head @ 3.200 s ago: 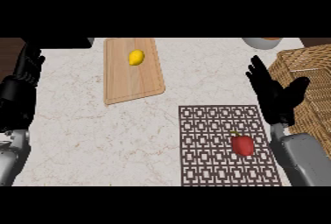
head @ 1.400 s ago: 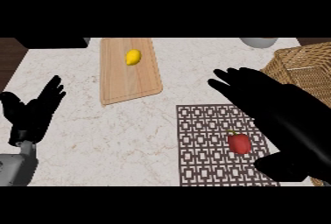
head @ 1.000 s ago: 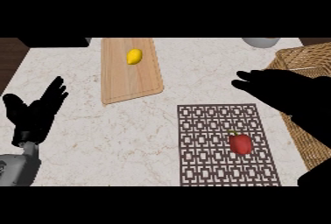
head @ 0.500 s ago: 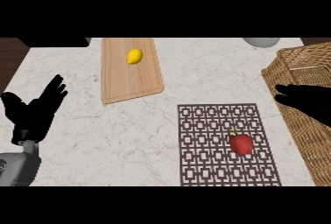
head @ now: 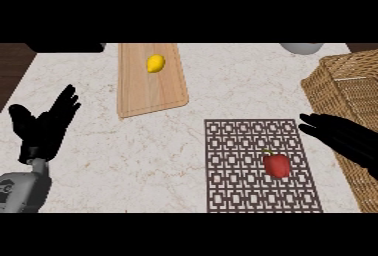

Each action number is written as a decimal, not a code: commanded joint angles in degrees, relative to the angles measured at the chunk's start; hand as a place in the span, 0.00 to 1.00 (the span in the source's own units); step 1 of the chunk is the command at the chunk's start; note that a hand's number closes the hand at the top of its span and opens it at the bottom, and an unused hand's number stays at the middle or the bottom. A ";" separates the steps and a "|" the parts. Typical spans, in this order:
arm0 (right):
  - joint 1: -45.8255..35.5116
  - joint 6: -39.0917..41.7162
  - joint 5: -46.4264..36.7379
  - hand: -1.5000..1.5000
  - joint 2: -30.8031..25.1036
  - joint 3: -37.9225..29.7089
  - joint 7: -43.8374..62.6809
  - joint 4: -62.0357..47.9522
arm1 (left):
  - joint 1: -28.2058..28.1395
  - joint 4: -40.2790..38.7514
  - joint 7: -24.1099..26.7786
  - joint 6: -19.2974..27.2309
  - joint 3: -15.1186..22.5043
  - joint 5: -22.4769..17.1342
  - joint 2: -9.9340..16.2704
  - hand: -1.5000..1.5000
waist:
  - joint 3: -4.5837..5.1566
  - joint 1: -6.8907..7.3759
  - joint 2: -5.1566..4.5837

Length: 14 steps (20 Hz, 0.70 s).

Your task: Pick the bell pepper from the placemat and place it in the basket

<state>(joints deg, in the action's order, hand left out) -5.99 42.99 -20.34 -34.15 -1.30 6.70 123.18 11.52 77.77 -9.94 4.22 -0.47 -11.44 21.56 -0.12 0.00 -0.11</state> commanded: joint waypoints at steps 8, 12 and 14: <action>3.52 -17.33 -17.28 0.00 10.79 9.22 -18.47 -18.05 | 2.78 -2.20 -1.50 -2.39 -2.86 0.90 -0.03 0.50 | 0.10 0.01 0.06; -1.60 -20.46 -24.65 0.00 12.51 12.42 -18.13 -27.53 | 0.16 1.04 -1.14 -3.85 -2.95 1.08 -0.06 0.50 | 0.10 0.38 0.05; -4.30 -20.24 -25.35 0.00 12.18 11.30 -19.24 -32.10 | 2.26 -0.38 -2.16 -4.66 -4.79 0.05 0.62 0.50 | 0.11 0.34 0.02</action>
<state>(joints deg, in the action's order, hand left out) -6.13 23.99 -42.30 -22.87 9.55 -11.10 98.86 12.16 77.74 -10.72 1.17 -3.15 -10.39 21.16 -0.02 0.27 -0.07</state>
